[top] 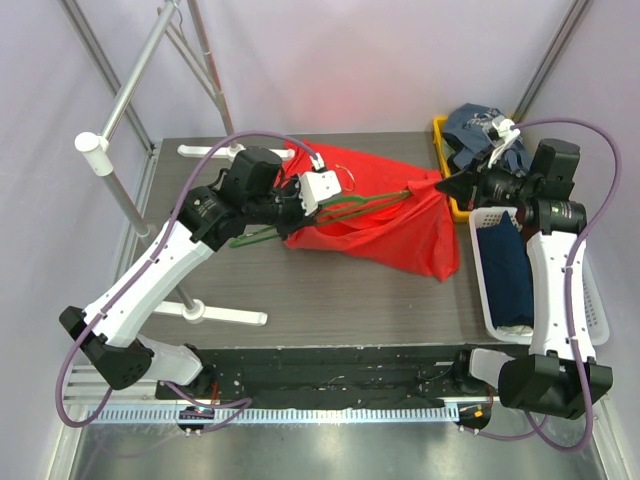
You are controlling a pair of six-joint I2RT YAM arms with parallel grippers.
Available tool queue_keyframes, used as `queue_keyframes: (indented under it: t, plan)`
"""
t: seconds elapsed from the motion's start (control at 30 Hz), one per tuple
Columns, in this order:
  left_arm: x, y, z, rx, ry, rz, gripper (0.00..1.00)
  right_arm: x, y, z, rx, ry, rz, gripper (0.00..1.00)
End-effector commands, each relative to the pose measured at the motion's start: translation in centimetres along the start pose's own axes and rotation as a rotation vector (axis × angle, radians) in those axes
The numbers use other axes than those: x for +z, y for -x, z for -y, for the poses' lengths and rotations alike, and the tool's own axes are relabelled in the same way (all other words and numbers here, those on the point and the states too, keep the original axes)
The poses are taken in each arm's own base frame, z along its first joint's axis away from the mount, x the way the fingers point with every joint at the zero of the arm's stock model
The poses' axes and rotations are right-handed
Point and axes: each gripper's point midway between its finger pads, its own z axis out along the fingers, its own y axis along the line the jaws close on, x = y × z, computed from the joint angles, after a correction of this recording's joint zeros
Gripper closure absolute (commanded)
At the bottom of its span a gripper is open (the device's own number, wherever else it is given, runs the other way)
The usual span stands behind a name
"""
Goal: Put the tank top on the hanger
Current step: Hang the tank top on the hanger.
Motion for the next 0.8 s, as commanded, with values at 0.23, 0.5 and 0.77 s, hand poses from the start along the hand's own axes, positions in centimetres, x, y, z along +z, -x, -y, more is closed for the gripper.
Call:
queue_keyframes:
  t: [0.23,0.5,0.77]
  plan:
    - [-1.6,3.5,-1.9,-0.012,0.093,0.114,1.00,1.0,-1.7,2.1,-0.023,-0.020,-0.030,0.99]
    - [-1.0,3.9,-0.8,-0.023,0.023,0.129,1.00,2.7,-0.7,2.1,0.042,0.076,-0.012,0.99]
    - [-0.5,3.4,-0.8,-0.028,0.022,0.115,1.00,2.7,2.1,-0.4,0.056,0.196,0.067,0.99]
